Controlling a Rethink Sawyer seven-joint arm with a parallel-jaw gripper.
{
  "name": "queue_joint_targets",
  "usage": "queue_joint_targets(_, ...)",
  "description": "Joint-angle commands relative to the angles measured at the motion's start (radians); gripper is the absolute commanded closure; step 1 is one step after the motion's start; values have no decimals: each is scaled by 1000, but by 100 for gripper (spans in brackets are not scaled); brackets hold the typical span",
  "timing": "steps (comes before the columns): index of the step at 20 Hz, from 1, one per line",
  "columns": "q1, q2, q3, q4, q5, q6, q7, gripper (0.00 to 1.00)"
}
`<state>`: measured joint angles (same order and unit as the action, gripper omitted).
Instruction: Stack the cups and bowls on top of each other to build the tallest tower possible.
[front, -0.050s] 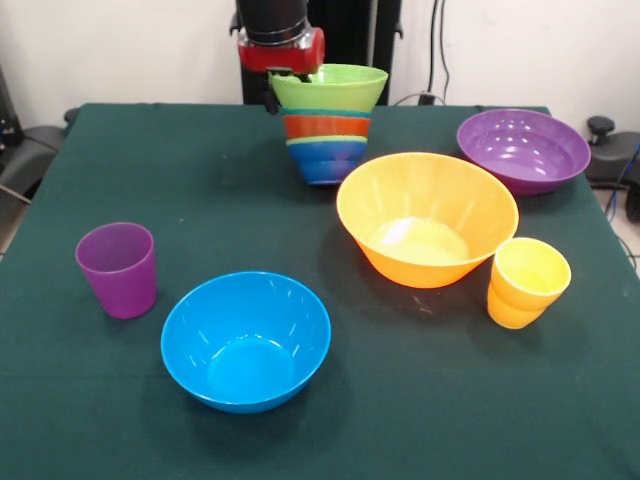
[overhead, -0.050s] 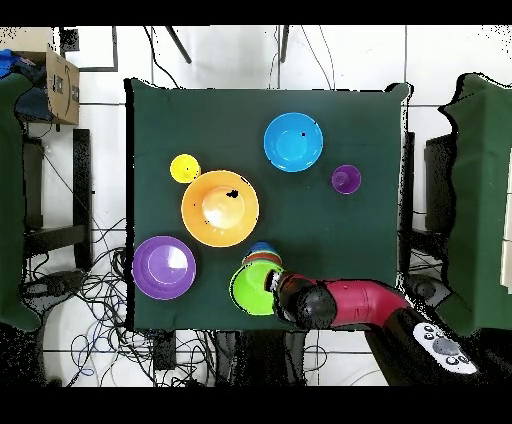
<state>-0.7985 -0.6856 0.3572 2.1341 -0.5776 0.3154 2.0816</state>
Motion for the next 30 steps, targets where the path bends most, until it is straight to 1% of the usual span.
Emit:
queue_joint_targets(1,47,-73,106,-43,9,-36,1,0)
queue_joint_targets(3,46,-84,122,-46,16,-52,9,0)
queue_joint_targets(6,58,-93,122,-47,15,-79,31,0)
queue_joint_targets(11,71,-57,115,-56,1,-125,49,0)
queue_joint_targets(15,92,-17,102,-74,-8,-182,64,0)
queue_joint_targets(17,105,4,90,-87,-11,-201,67,0)
queue_joint_targets(20,139,35,49,-112,-33,-226,66,0)
queue_joint_targets(24,168,76,-2,-139,-60,-254,54,0)
queue_joint_targets(27,176,87,-21,-146,-63,-258,45,0)
queue_joint_targets(30,182,76,-30,-149,-57,-244,36,0)
